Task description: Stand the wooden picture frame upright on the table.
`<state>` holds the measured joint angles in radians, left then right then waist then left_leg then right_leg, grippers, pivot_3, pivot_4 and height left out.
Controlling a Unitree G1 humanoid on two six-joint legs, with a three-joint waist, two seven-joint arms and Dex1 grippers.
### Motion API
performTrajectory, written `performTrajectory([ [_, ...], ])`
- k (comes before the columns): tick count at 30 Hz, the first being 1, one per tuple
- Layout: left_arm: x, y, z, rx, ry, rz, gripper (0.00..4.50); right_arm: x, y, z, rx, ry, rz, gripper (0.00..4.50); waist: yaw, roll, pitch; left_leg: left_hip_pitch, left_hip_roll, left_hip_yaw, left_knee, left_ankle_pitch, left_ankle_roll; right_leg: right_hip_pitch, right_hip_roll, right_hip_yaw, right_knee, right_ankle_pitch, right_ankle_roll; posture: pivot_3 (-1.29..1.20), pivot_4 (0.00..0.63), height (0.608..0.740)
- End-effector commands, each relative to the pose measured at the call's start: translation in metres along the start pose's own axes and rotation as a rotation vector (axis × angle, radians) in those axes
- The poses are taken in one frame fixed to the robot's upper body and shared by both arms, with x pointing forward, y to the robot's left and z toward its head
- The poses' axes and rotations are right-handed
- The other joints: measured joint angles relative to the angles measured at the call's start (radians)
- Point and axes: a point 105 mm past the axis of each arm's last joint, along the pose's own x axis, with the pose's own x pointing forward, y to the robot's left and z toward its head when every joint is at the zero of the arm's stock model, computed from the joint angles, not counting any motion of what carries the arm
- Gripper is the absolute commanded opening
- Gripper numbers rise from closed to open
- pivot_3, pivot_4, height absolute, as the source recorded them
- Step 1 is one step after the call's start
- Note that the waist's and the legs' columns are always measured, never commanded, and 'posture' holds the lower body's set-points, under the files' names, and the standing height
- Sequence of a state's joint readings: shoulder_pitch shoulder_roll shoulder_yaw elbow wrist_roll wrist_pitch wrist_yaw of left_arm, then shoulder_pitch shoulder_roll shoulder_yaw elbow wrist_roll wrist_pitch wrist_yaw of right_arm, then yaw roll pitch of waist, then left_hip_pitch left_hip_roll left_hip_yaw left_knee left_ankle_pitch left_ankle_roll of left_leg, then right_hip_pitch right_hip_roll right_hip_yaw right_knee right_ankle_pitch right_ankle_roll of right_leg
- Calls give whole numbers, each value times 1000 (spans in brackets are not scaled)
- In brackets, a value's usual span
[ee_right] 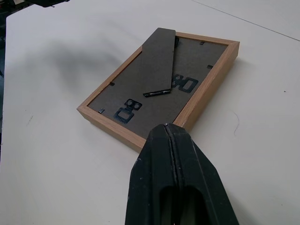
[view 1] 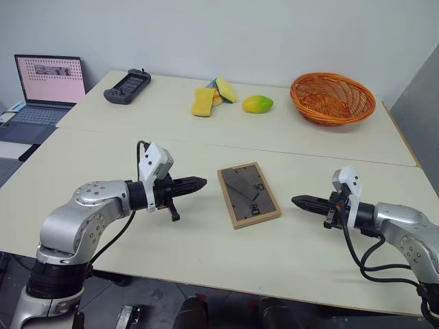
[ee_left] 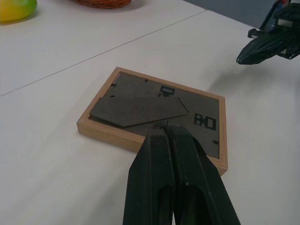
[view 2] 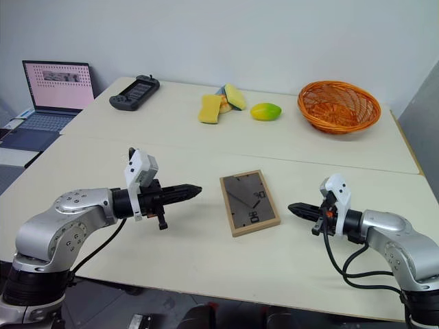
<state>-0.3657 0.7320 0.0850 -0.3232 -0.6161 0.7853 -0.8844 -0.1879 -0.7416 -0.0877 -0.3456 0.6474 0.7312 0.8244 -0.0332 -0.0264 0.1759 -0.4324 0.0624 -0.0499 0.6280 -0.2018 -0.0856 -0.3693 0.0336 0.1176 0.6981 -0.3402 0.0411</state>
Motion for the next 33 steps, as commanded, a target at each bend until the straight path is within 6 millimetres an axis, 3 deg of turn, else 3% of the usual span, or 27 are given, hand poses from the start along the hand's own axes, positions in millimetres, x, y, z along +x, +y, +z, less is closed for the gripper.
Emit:
performTrajectory([
  [1, -3, -5, 13, 45, -19, -15, 10, -3, -3, 10, -20, -35, -18, 0, 0, 0, 0, 0, 0, 0, 0, 0, 0, 0, 0, 0, 0, 0, 0, 0, 150, 740],
  [29, -4, 5, 14, 59, -10, 49, 10, 1, -6, 8, -26, -48, -44, 0, 0, 0, 0, 0, 0, 0, 0, 0, 0, 0, 0, 0, 0, 0, 0, 0, 150, 740],
  [33, -2, 16, 5, 28, 0, 128, 10, 7, -13, 2, -65, -50, -107, 0, 0, 0, 0, 0, 0, 0, 0, 0, 0, 0, 0, 0, 0, 0, 0, 0, 150, 740],
])
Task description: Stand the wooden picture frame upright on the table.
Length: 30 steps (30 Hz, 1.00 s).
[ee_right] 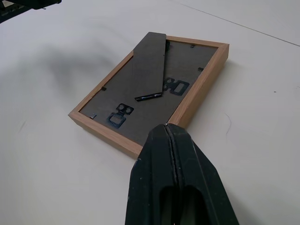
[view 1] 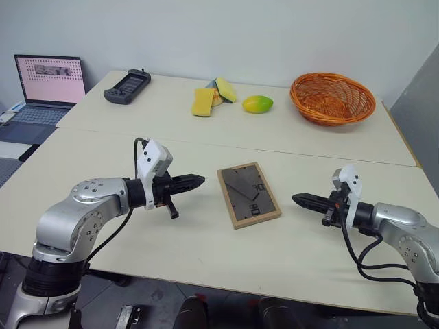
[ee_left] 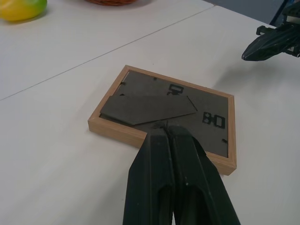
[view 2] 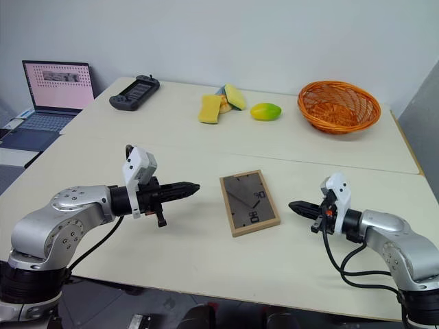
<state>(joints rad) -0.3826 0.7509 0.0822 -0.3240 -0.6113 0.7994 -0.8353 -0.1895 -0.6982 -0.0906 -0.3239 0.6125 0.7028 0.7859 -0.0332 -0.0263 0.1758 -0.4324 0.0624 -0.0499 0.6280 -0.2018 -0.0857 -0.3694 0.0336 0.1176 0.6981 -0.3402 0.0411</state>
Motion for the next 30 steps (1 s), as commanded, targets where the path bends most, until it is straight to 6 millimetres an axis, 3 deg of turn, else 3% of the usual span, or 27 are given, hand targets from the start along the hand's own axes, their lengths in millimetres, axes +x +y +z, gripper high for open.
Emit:
performTrajectory([
  [1, 1, 13, -2, -10, -18, 103, 10, 7, -8, 1, -86, -22, -69, 0, 0, 0, 0, 0, 0, 0, 0, 0, 0, 0, 0, 0, 0, 0, 0, 0, 150, 740],
  [7, 15, 28, -32, -84, 8, 217, 10, 26, -8, -9, -137, -43, -120, 0, 0, 0, 0, 0, 0, 0, 0, 0, 0, -1, 0, 0, 1, 0, 0, 0, 150, 740],
  [11, 42, 32, -47, -104, 10, 223, 10, 36, -7, -14, -114, -70, -153, 0, 2, 1, 0, 0, 0, 0, 1, 0, 0, 0, 0, 0, 1, 0, 0, 0, 150, 740],
  [22, 85, 45, -44, -69, -20, 174, 10, 34, -8, -35, -87, -26, -184, 0, 1, 0, 0, 0, -1, 0, 1, 0, 0, 0, 0, 0, 2, 0, 0, 0, 150, 740],
  [30, 92, 39, -44, -60, -21, 141, 10, 30, -4, -31, -67, -41, -189, 0, 1, 0, 0, 0, -1, 0, 1, 0, 0, 0, 0, 0, 3, 0, 0, 0, 150, 740],
])
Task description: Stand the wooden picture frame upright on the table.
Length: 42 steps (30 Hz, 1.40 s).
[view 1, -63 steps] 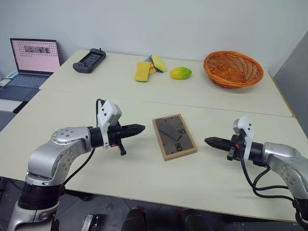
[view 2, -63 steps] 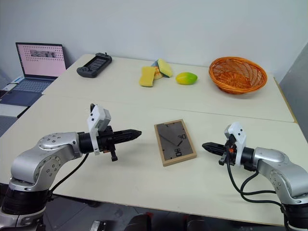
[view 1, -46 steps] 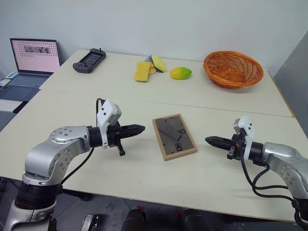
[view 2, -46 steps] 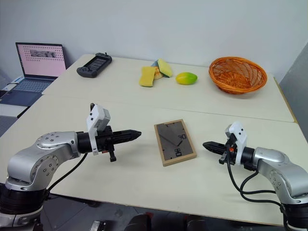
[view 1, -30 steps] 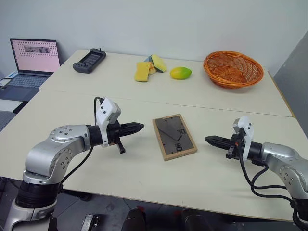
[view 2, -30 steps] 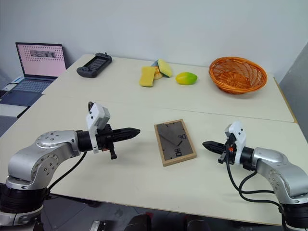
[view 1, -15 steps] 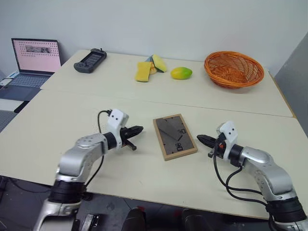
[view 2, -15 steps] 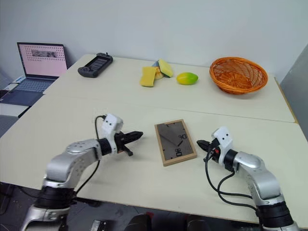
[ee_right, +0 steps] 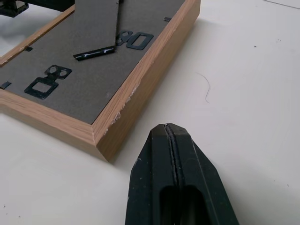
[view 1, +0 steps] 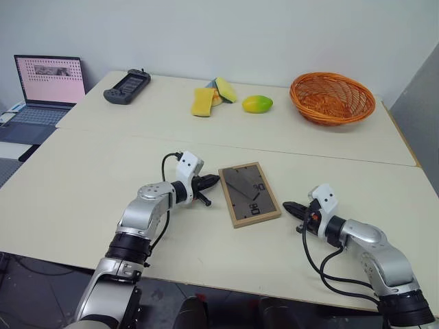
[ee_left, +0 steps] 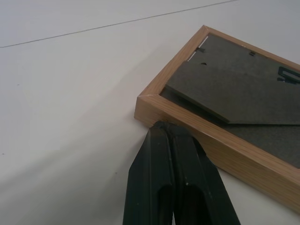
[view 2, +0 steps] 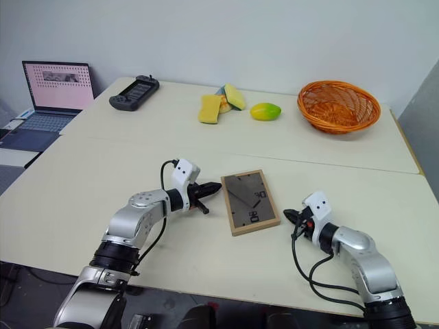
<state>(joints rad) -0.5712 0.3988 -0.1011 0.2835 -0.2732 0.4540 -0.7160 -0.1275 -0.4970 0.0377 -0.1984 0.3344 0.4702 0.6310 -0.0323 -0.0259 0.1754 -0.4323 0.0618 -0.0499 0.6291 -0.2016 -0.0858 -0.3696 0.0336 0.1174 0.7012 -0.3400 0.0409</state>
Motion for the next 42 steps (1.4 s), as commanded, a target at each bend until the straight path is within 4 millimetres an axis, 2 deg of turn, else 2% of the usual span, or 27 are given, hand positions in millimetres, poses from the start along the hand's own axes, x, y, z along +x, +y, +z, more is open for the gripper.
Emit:
performTrajectory([
  [1, 4, -5, 13, 35, -37, -25, 10, -2, 2, 16, -19, -52, -4, 0, 0, 0, 0, 0, 0, 0, 0, 0, 0, 0, 0, 0, 0, 0, 0, 0, 150, 740],
  [12, 12, -7, 15, 41, -34, -27, 10, 1, 15, 26, 17, -82, 7, 0, 1, 0, 0, 0, 0, 0, 0, 0, 0, 0, 0, 0, 0, 0, 0, 0, 150, 740],
  [18, 14, -5, 20, 50, -43, -38, 10, -10, -17, 17, -16, -49, -106, 0, 1, 0, 0, 0, -1, 0, 0, 0, 0, 0, 0, 0, 0, 0, 0, 0, 150, 740],
  [23, 17, -3, 22, 55, -46, -36, 10, -10, 4, 0, 11, -5, -30, 0, 1, 0, 0, 0, 0, -1, 0, 0, 0, 0, 0, -1, 0, 0, 0, 0, 150, 740],
  [26, 19, -4, 24, 60, -51, -41, 10, -8, 26, -4, 40, -2, 42, 0, 0, 0, 0, 0, 0, 0, 0, 0, 0, 0, 0, 0, 0, 0, 0, 0, 150, 740],
  [28, 19, -4, 25, 63, -52, -44, 10, -8, 32, -4, 52, -7, 57, 0, 0, 0, 0, 0, 0, -1, 0, 0, 0, 0, 0, 0, 0, 0, 0, 0, 150, 740],
  [35, 23, -5, 28, 85, -42, -60, 10, -1, 35, 7, 101, -62, 27, 0, 0, 0, 0, 0, 0, -1, 0, 0, 0, 0, 0, -1, 1, 0, 0, 0, 150, 740],
  [42, 21, -4, 28, 100, -37, -68, 10, -3, 24, 3, 74, -43, -3, 0, 1, 0, 0, 0, 0, -1, 0, 0, 0, 0, 0, -1, 1, 0, 0, 0, 150, 740],
])
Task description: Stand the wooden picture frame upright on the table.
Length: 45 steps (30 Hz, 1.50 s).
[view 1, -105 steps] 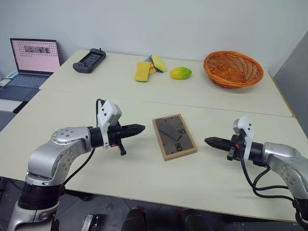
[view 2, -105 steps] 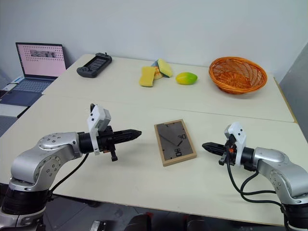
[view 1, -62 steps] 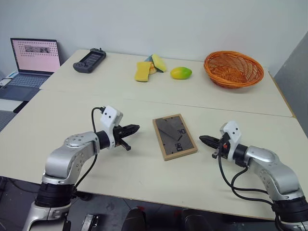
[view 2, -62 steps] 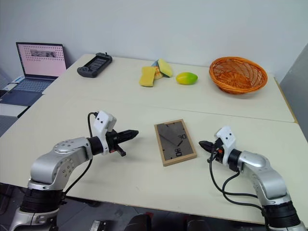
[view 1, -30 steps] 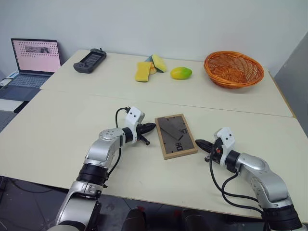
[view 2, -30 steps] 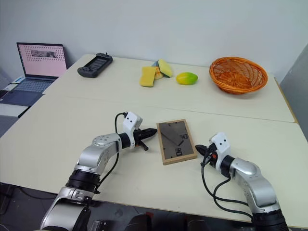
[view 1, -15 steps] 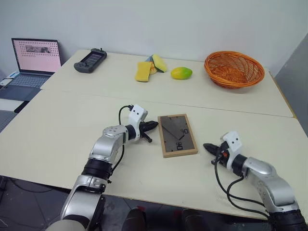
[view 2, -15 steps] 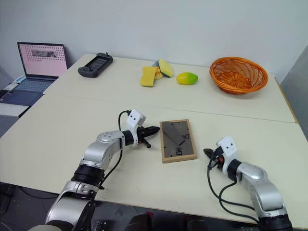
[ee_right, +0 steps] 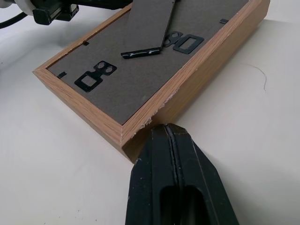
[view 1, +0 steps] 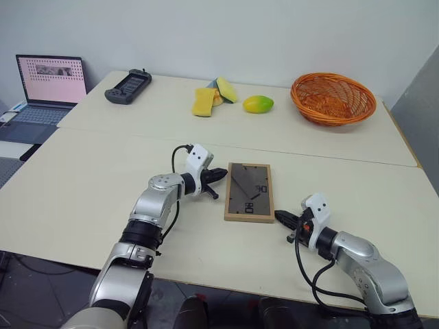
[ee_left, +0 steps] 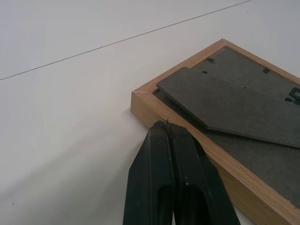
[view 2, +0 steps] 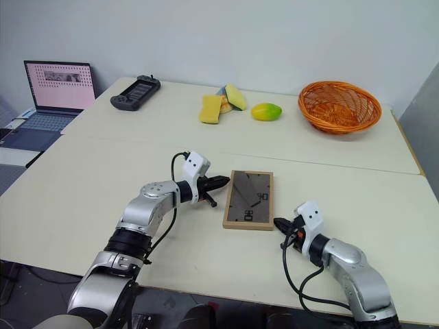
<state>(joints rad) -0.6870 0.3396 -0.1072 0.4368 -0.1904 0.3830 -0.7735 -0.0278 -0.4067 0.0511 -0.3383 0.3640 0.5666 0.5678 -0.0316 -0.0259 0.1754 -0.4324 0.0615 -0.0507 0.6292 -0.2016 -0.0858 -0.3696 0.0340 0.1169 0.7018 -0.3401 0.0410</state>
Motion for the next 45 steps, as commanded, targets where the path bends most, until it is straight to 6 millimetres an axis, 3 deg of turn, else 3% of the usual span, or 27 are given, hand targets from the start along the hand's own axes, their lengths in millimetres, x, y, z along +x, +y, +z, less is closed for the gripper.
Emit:
performTrajectory([
  [1, -2, 0, 14, 53, -25, -19, 10, -5, -9, 11, -46, -30, -22, 0, 0, 0, 0, 0, 0, 0, 0, 0, 0, 0, 0, 0, 0, 0, 0, 0, 150, 740],
  [7, -29, -1, 15, -12, 53, -71, 10, -8, -20, 16, -88, -20, -33, 0, -4, 0, 0, 0, 0, 0, 0, 0, 0, 0, 0, 0, 0, 0, 0, 0, 150, 740],
  [14, -73, -22, 17, -482, 267, -130, 10, -8, -29, 21, -116, -26, -44, 0, -8, 0, 0, 0, 0, -1, 0, 0, 0, -1, 0, 0, 3, 0, 0, 0, 150, 740],
  [19, -68, -28, 13, -752, 297, -146, 10, -3, -27, 22, -128, -34, -36, 0, -8, 0, 0, 0, 0, -2, 1, 0, 0, -1, 0, -2, 3, -1, 0, 0, 150, 740],
  [23, -62, -38, 20, -792, 281, -214, 10, 2, -22, 23, -137, -37, -15, 0, -10, 0, 0, 0, 1, -2, 1, 0, 0, -2, 0, -2, 5, 0, 0, 0, 150, 740],
  [33, -68, -40, 22, -851, 325, -221, 1852, 8, -20, 25, -142, -44, -8, 0, -9, 0, 0, 1, 0, -2, 1, 0, 0, -4, -1, -2, 11, -1, 0, 0, 150, 740],
  [38, -76, -44, 11, -891, 383, -222, 2988, 11, -19, 26, -149, -47, -2, 0, -9, 0, 0, 1, 0, -2, 1, 0, 0, -4, -1, -2, 11, -1, 0, 0, 150, 740],
  [45, -82, -55, -4, -931, 457, -235, 3117, 15, -17, 26, -160, -48, 7, 0, -9, 0, 0, 1, 0, -2, 1, 0, 0, -4, -1, -2, 11, -1, -1, 0, 150, 740],
])
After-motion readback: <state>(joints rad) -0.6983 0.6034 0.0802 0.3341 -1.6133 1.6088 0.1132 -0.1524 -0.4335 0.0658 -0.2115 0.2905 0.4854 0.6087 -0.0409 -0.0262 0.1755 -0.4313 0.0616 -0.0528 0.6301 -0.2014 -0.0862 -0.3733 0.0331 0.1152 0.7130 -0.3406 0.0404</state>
